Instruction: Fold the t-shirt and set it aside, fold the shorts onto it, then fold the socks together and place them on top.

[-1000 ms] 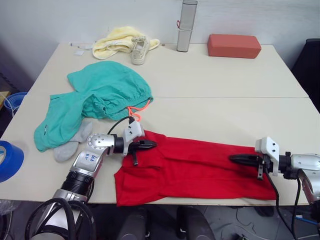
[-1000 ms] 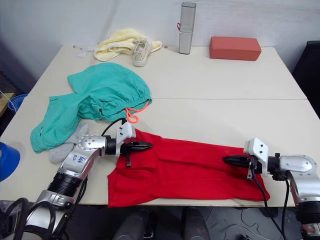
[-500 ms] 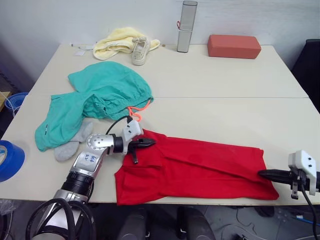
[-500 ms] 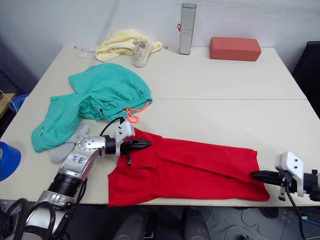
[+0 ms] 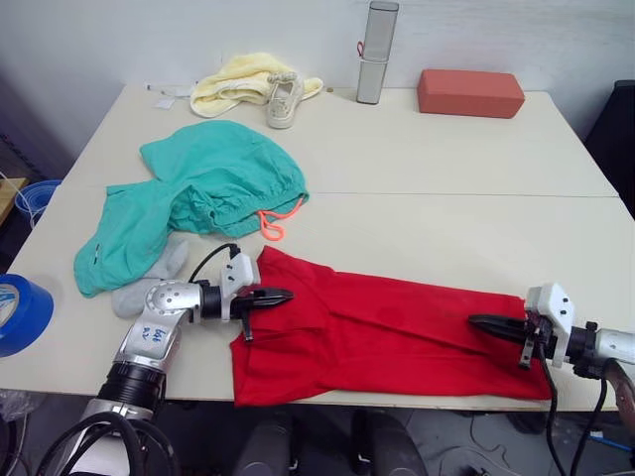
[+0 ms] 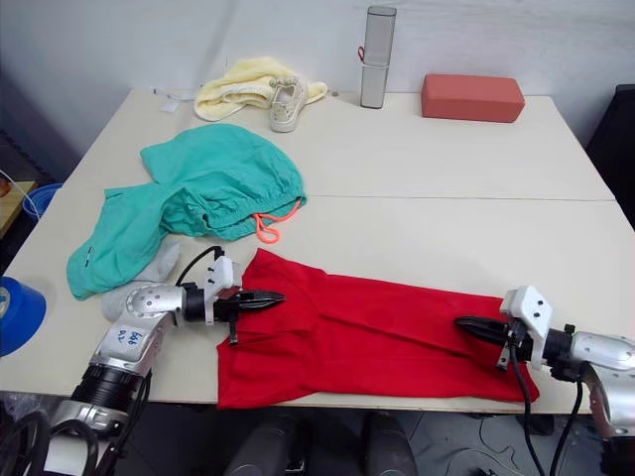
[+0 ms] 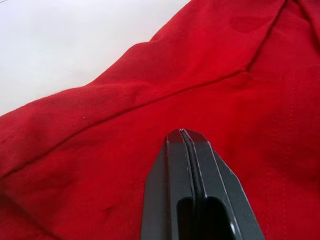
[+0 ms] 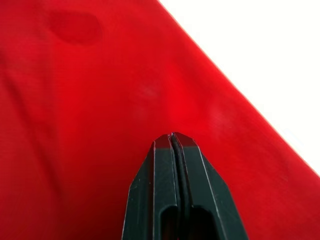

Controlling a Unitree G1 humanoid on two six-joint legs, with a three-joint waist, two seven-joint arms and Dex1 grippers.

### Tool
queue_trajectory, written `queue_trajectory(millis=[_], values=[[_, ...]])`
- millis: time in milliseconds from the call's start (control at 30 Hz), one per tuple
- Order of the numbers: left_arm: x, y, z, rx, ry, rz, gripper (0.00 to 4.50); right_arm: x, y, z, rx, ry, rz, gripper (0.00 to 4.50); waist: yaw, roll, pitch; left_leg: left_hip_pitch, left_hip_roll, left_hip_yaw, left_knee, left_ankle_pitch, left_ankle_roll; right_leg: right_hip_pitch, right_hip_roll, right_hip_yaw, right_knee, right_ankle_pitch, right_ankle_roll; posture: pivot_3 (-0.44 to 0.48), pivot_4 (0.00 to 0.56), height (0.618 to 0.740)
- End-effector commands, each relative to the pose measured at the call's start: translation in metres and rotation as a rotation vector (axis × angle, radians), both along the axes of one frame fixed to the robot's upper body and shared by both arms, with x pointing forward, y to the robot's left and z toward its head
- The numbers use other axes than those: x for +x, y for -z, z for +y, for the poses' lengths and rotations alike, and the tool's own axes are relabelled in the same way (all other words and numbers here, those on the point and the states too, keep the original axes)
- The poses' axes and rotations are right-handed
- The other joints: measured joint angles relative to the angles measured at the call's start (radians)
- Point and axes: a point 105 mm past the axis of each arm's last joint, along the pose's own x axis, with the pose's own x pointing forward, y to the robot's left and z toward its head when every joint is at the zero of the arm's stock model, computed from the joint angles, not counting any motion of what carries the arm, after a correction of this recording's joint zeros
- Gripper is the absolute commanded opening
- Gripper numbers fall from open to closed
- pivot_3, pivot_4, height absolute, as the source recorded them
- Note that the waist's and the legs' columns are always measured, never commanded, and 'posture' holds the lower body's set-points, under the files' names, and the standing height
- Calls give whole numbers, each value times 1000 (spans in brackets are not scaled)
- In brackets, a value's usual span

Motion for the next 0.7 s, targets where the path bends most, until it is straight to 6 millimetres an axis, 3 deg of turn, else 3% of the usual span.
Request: queue_trajectory(millis=[33,267,367,500,700], values=[[1,0,5,32,-38,-53,0,3,0,-17,-25,73,-55,41,-2,0,0,0,0,0,0,0,0,0,0,0,0,0,0,0,150,740],[2,8,17,24,-102,-4,0,4,7,-48,-84,189,-99,41,-2,0,-1,2,0,0,0,0,0,2,0,-1,0,0,0,0,150,740],[8,-6,25,-43,-161,-32,0,14,-2,-52,-58,254,-190,41,-5,0,-1,6,0,0,-1,0,0,7,0,-1,-1,0,0,0,150,740],[-3,-28,11,-143,-66,-71,0,27,-34,-11,113,184,-329,41,-15,0,0,12,1,0,-8,-1,0,12,0,0,-4,0,0,0,150,740],[4,-43,-24,-215,-18,-83,0,33,-38,74,207,28,-313,41,-22,0,-1,12,1,-1,-14,2,-2,11,0,-2,-7,0,0,0,150,740]])
